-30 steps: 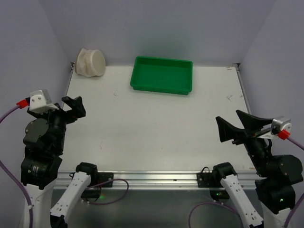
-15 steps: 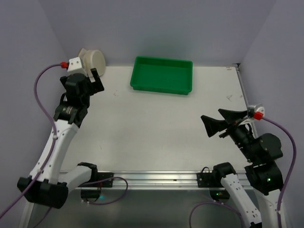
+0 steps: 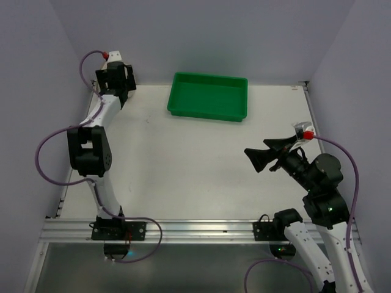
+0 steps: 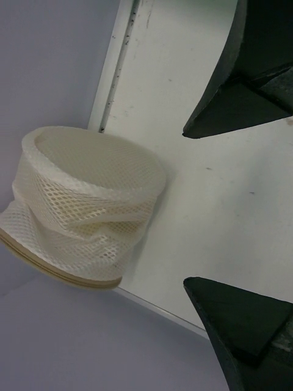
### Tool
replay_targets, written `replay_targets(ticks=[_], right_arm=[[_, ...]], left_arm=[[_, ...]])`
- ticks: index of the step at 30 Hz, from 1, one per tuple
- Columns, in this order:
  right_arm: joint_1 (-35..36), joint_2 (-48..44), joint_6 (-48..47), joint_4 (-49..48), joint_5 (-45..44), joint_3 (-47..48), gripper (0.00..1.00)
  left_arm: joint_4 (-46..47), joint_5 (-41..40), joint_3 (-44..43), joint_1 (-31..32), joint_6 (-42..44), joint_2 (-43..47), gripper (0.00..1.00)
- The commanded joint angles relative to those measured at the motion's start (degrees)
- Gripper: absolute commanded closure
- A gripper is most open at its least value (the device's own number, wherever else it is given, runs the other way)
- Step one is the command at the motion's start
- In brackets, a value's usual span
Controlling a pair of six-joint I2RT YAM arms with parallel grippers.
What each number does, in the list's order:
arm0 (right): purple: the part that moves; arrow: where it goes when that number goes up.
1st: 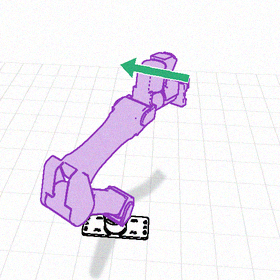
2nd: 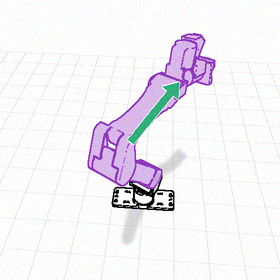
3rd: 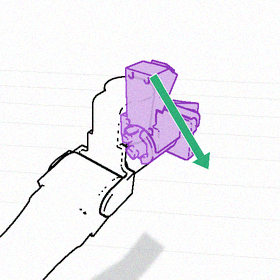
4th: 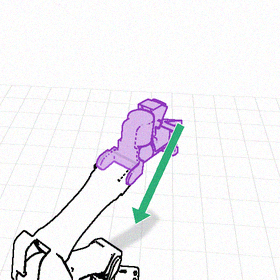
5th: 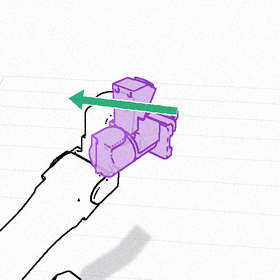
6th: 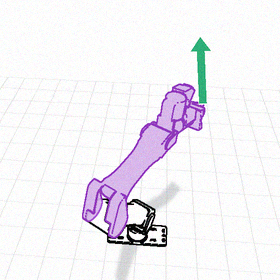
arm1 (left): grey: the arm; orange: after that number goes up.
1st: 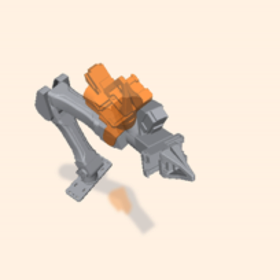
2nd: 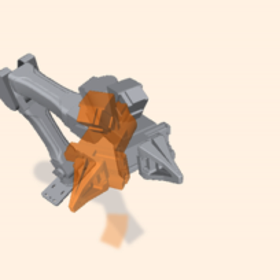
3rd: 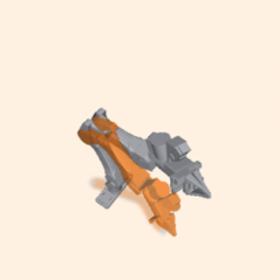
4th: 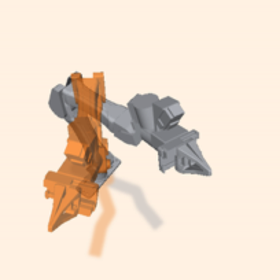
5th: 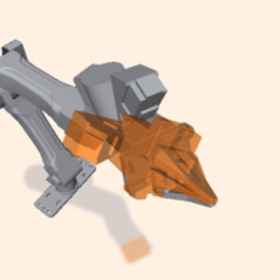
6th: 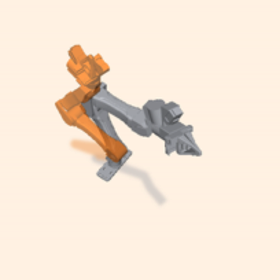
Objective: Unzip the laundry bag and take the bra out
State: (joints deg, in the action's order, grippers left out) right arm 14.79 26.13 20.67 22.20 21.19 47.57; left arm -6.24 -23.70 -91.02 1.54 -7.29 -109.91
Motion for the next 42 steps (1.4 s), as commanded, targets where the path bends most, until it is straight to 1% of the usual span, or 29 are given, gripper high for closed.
replay_targets(ticks=[1, 3, 6, 7, 9, 10, 12, 13, 14, 16, 18, 19, 20, 21, 22, 24, 26, 27, 28, 30, 32, 35, 36, 37, 38, 39, 40, 41, 42], right_arm=[[0.1, 2.3, 1.0, -4.1, 3.1, -0.9, 0.01], [0.1, 3.7, 1.6, -4.4, 3.3, -1.1, 0.01], [0.1, 5.8, 2.0, -5.4, 4.3, -1.2, 0.01], [0.1, 6.6, 2.3, -5.9, 4.8, -1.3, 0.01], [0.1, 7.4, 2.5, -6.5, 5.5, -1.3, 0.01], [0.1, 7.6, 2.7, -7.2, 5.6, -1.3, 0.01], [0.1, 8.2, 3.3, -7.8, 6.1, -1.7, 0.01], [0.1, 8.3, 3.5, -8.2, 6.4, -1.9, 0.01], [0.1, 8.4, 3.7, -8.4, 6.6, -1.9, 0.01], [0.1, 8.3, 4.1, -8.9, 7.4, -2.0, 0.01], [0.1, 8.1, 4.8, -10.0, 7.9, -2.7, 0.01], [0.1, 7.9, 5.2, -11.0, 7.9, -3.0, 0.01], [0.1, 7.9, 5.4, -11.4, 8.2, -3.4, 0.01], [0.1, 7.8, 5.8, -11.6, 8.5, -3.6, 0.01], [0.1, 7.6, 6.1, -12.3, 9.4, -4.0, 0.01], [0.2, 7.4, 6.6, -12.7, 9.8, -4.7, 0.01], [0.4, 7.4, 6.7, -12.1, 8.9, -4.8, 0.01], [0.6, 7.4, 6.6, -11.6, 7.9, -4.7, 0.01], [0.9, 7.4, 6.2, -10.3, 7.1, -4.6, 0.01], [1.2, 7.4, 5.7, -9.0, 4.9, -4.5, 0.01], [1.3, 7.5, 5.5, -7.9, 4.4, -4.8, 0.01], [1.4, 8.1, 5.5, -7.9, 5.2, -5.5, 0.01], [1.5, 8.5, 5.6, -8.1, 5.6, -5.6, 0.01], [1.6, 8.7, 5.5, -8.5, 5.4, -5.9, 0.01], [1.7, 8.8, 5.5, -8.6, 5.0, -6.3, 0.01], [1.9, 9.5, 5.3, -8.2, 4.0, -6.1, 0.01], [2.3, 9.8, 4.9, -7.2, 3.4, -5.9, 0.01], [2.4, 10.2, 4.6, -6.6, 2.6, -5.5, 0.01], [2.7, 10.6, 4.0, -5.9, 2.0, -5.2, 0.01]], left_arm=[[5.2, 3.3, -9.3, -1.3, 2.0, -7.3, 0.01], [4.5, 4.6, -15.7, -1.5, 1.5, -13.7, 0.04], [3.0, 5.3, -23.7, -3.8, 0.9, -21.6, 0.15], [2.7, 5.9, -25.3, -4.2, 1.0, -24.6, 0.27], [2.7, 6.4, -28.8, -4.4, 1.7, -26.8, 0.42], [3.3, 6.6, -29.2, -4.4, 2.2, -27.5, 0.59], [3.9, 7.3, -28.8, -4.4, 3.8, -27.7, 0.77], [3.8, 7.5, -28.2, -4.4, 4.2, -27.3, 0.94], [2.7, 7.7, -27.5, -4.4, 4.5, -25.1, 1.00], [0.7, 7.2, -22.9, -3.5, 5.4, -21.3, 1.00], [-0.9, 4.1, -15.9, -2.3, 6.9, -13.9, 1.00], [-5.2, 2.5, -14.4, 0.0, 7.0, -11.4, 1.00], [-7.4, -2.4, -12.6, 1.3, 7.0, -6.8, 1.00], [-10.0, -4.5, -8.8, 2.8, 6.6, -4.5, 1.00], [-14.5, -6.2, -6.6, 6.0, 6.0, -1.8, 1.00], [-17.9, -9.7, 1.4, 9.7, 2.8, 5.8, 1.00], [-21.7, -12.1, 7.1, 15.7, -1.0, 13.4, 1.00], [-22.8, -12.8, 12.4, 17.8, -2.3, 15.6, 1.00], [-25.3, -13.2, 14.7, 21.9, -3.2, 17.8, 1.00], [-28.8, -15.4, 20.0, 25.5, -9.6, 22.5, 1.00], [-32.9, -12.2, 22.3, 31.2, -14.0, 26.1, 1.00], [-33.6, -8.0, 25.9, 41.3, -25.4, 29.3, 1.00], [-33.4, -6.9, 26.2, 43.8, -27.4, 29.7, 0.92], [-31.6, -4.6, 26.2, 48.2, -28.4, 30.4, 0.57], [-31.0, -4.1, 25.8, 49.7, -29.9, 30.7, 0.38], [-30.9, -3.7, 24.4, 51.0, -30.8, 31.2, 0.24], [-30.1, -2.8, 23.7, 52.1, -31.0, 32.4, 0.06], [-29.6, -0.8, 22.9, 52.1, -30.9, 33.3, 0.01], [-29.4, -0.6, 21.8, 52.1, -30.9, 34.1, 0.00]])
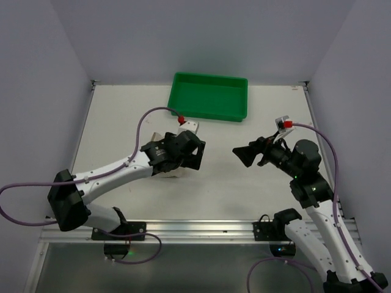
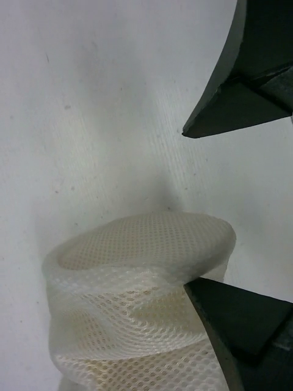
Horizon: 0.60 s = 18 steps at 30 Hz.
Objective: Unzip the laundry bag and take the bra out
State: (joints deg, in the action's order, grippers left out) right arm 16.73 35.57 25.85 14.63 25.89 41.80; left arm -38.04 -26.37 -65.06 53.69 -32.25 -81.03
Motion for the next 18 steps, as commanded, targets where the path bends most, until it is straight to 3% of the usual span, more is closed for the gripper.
replay_targets(ticks=[1, 5, 10, 14, 18], right_arm=[[1.1, 2.0, -1.6, 2.8, -3.1, 0.9, 0.01], [2.1, 3.4, -2.2, 3.8, -3.6, 1.5, 0.01], [5.5, 6.2, -1.9, 3.2, -2.9, 2.9, 0.01], [10.6, 10.4, -2.6, 4.1, -6.0, 6.5, 0.01], [14.4, 14.8, -1.7, 3.6, -8.4, 8.5, 0.01]], left_arm=[[2.3, 1.8, -4.7, -0.2, -5.7, 6.3, 0.00], [0.2, -0.7, -6.0, -3.9, -1.9, 12.6, 0.00], [2.0, 11.2, 2.5, -20.1, 3.0, 18.8, 0.00], [3.9, 16.8, 11.0, -24.2, 2.9, 20.0, 0.02], [9.1, 18.3, 17.0, -26.8, 1.0, 20.0, 0.13]])
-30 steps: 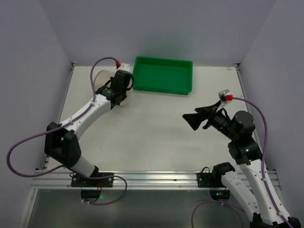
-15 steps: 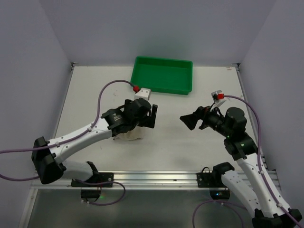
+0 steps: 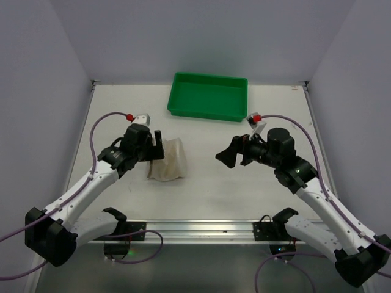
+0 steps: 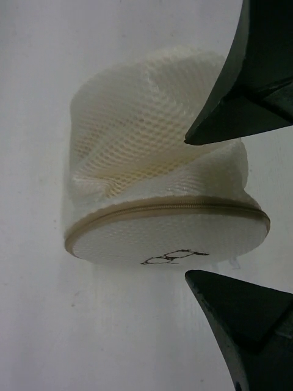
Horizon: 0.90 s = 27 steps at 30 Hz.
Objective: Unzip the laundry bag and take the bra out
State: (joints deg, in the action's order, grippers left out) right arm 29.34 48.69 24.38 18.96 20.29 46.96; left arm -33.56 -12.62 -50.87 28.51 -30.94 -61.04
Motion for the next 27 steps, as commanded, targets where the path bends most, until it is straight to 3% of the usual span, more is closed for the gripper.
replay_targets(ticks=[1, 2, 3, 5, 6, 9, 13, 18, 24, 27], right_arm=[[2.7, 2.2, 0.0, -1.7, -2.8, 3.4, 0.01], [3.2, 2.6, 0.7, -2.3, -2.8, 3.5, 0.01], [4.0, 3.2, 0.8, -2.8, -2.8, 3.7, 0.01], [4.8, 3.6, 0.9, -3.0, -2.9, 3.8, 0.01], [5.1, 3.7, 0.8, -2.9, -3.2, 3.8, 0.01], [5.6, 4.1, 0.6, -2.4, -4.1, 4.1, 0.01], [5.6, 4.9, 0.8, -1.4, -5.8, 5.2, 0.01], [5.7, 5.1, 1.6, -1.6, -8.4, 5.3, 0.01], [5.7, 3.4, 3.6, -2.7, -9.8, 3.0, 0.01], [5.7, 1.5, 3.7, -2.8, -11.1, 1.1, 0.01]], left_arm=[[5.8, 4.3, 3.1, -1.8, -0.4, -1.1, 0.17], [6.0, 4.0, 3.0, -1.9, -0.2, -1.9, 0.22], [5.7, 3.2, 2.5, -1.9, 0.6, -3.4, 0.37], [5.0, 2.3, 0.4, -1.9, 1.5, -4.4, 0.57], [4.6, 1.8, -0.7, -1.9, 2.2, -4.6, 0.76], [3.7, -0.1, -5.2, -1.8, 5.4, -4.5, 1.00], [0.8, -3.7, -11.3, 0.0, 9.8, -5.8, 1.00], [-7.2, -21.7, -18.3, 11.3, 14.5, -11.4, 1.00], [-21.8, -41.8, -24.8, 20.6, 11.5, -22.9, 1.00], [-29.9, -49.0, -28.1, 21.4, 7.0, -26.7, 1.00]])
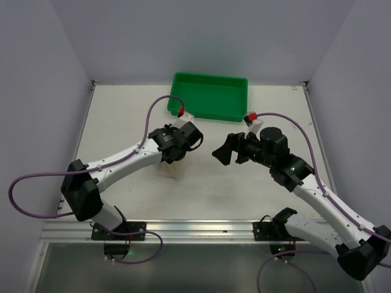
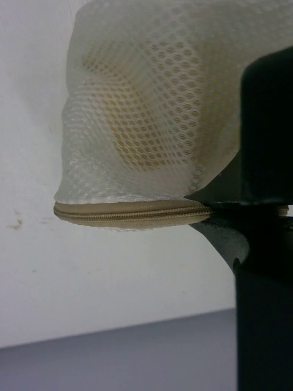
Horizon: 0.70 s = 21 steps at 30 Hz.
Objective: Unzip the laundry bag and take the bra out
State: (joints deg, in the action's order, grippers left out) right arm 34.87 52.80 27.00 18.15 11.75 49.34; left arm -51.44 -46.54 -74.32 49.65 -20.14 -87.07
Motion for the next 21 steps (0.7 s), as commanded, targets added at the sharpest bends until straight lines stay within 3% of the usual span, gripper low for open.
replay_targets(ticks=[1, 6, 12, 17, 21], right_arm=[[0.2, -3.0, 1.0, -1.7, -3.2, -1.7, 0.01], [0.1, -5.1, 1.2, -1.6, -3.5, -3.7, 0.01], [0.2, -5.0, 1.4, -2.3, -3.0, -4.3, 0.01], [0.2, -5.2, 1.5, -2.9, -2.9, -4.9, 0.01], [0.2, -6.4, 1.6, -3.3, -2.8, -5.9, 0.01]], left_arm=[[-12.8, -16.8, -5.1, 0.3, -4.4, -0.8, 1.00], [-11.5, -19.1, -4.7, -0.8, -0.4, 4.0, 1.00], [-16.3, -26.2, -2.9, -6.6, 1.5, 7.2, 1.00], [-12.6, -22.0, -1.4, -4.0, 1.3, 2.1, 1.00], [-10.0, -18.5, -3.7, 1.8, -2.5, -7.6, 1.00]])
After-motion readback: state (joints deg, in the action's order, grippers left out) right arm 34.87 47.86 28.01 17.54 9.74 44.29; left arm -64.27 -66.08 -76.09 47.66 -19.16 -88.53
